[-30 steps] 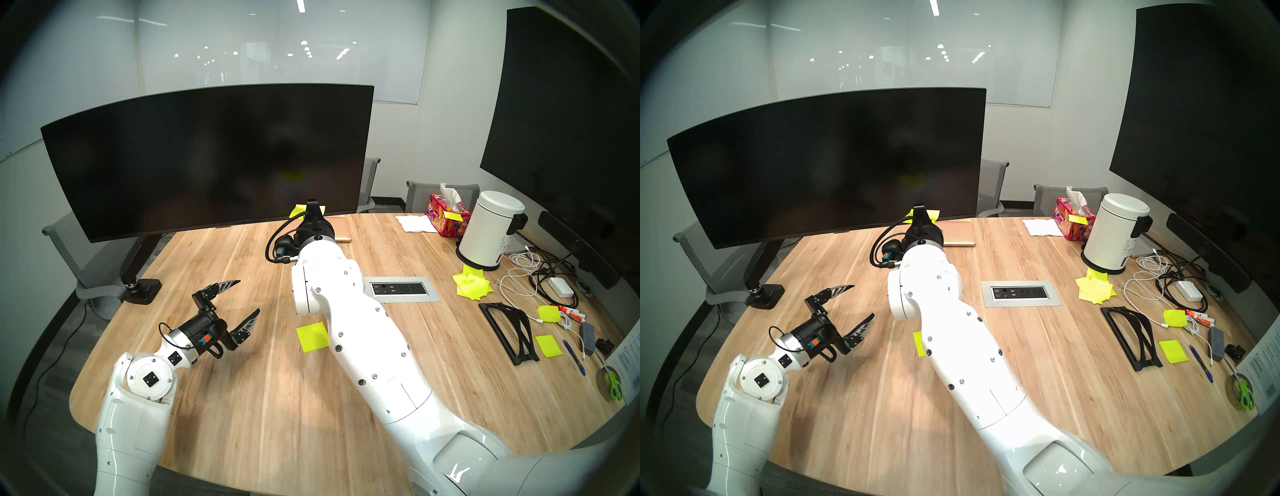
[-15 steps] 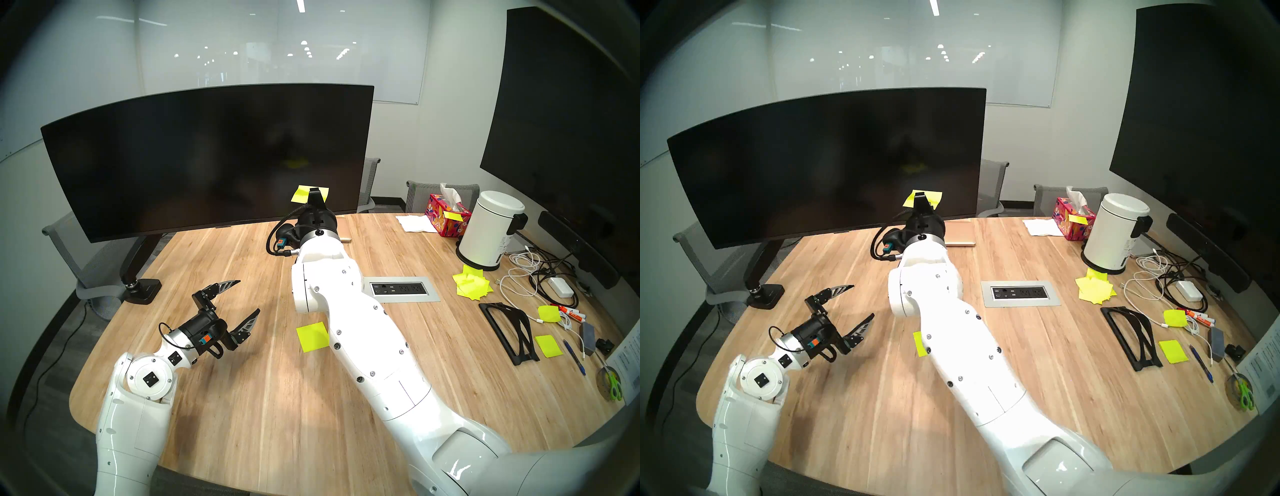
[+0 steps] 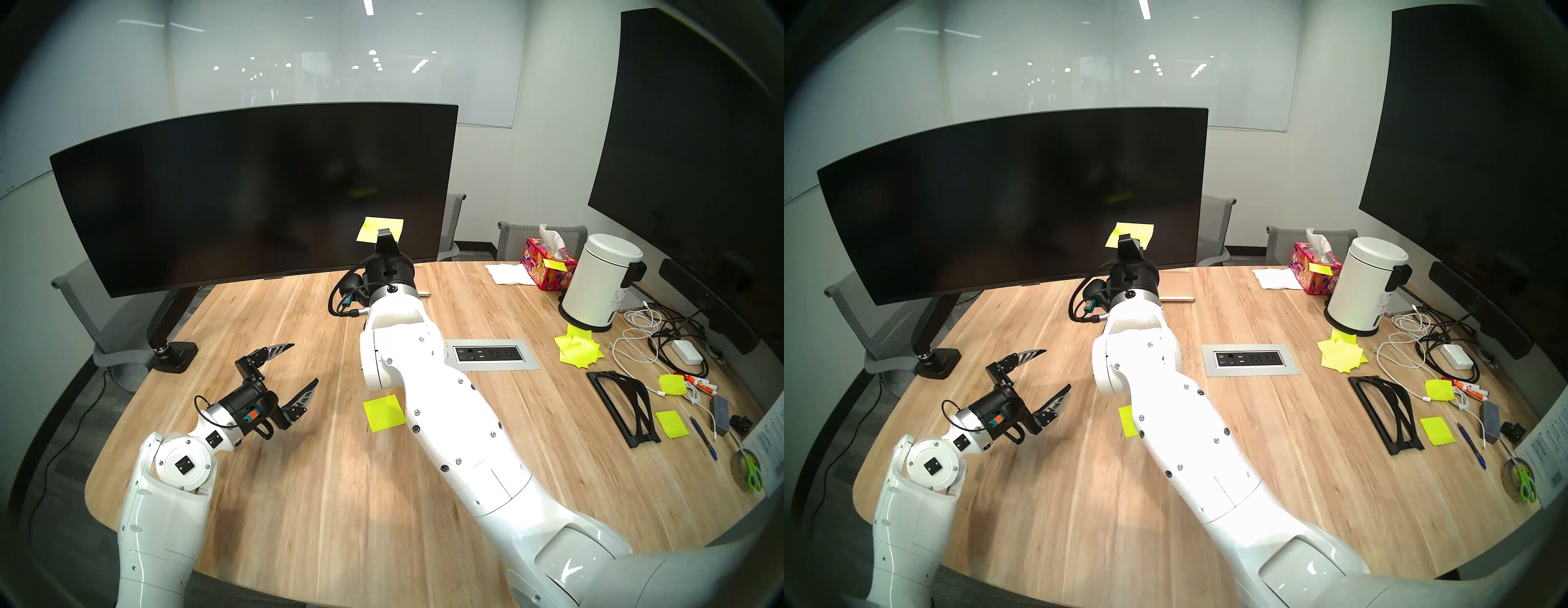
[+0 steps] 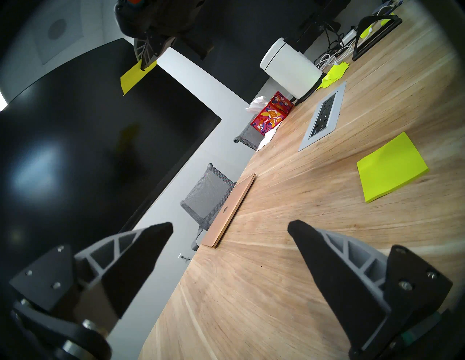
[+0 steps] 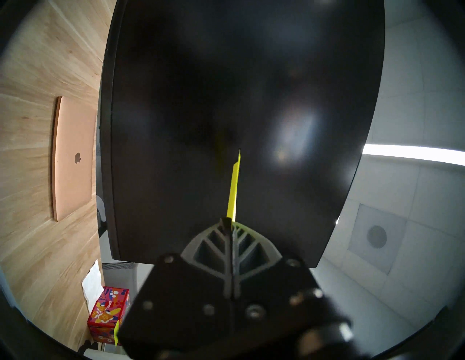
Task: Peel one sticky note off the pad and stick it onto the monitor, then press it flat
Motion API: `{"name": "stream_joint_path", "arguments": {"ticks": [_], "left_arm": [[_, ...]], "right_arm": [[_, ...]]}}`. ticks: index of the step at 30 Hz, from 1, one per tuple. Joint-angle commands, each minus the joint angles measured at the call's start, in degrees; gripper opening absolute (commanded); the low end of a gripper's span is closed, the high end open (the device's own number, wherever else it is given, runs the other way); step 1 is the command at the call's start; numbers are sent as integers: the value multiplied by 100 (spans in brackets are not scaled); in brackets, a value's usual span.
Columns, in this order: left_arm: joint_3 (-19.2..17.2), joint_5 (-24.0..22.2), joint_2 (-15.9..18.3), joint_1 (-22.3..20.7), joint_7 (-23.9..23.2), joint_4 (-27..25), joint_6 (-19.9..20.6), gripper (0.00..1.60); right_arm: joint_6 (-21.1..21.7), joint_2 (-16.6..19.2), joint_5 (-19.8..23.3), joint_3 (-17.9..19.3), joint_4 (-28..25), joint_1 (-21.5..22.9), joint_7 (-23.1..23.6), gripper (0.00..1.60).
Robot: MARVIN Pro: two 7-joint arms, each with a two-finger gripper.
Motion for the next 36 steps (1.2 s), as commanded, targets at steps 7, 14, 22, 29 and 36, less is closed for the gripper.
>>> {"name": "stream_joint_path", "arguments": {"ticks": [7,14,22,29,36], "left_arm": [[0,8,3,-26,-4,-126,-22,160],[-5,9,-4,-29,-11,-123,-27,160],[-12,12,-12,-30,-20,-123,-31,160],[-18,15,-19,-31,-27,-125,-33,160],[-22,17,-25,-32,-33,-126,-35,160]], "right_arm": [[-8,67,-67,-9,57,179,-428,0],[-102,51,5,58,227,356,-569,0],[-217,40,70,121,317,438,-663,0],[-377,82,124,123,344,461,-745,0],[-524,132,140,115,327,461,-789,0]]}}
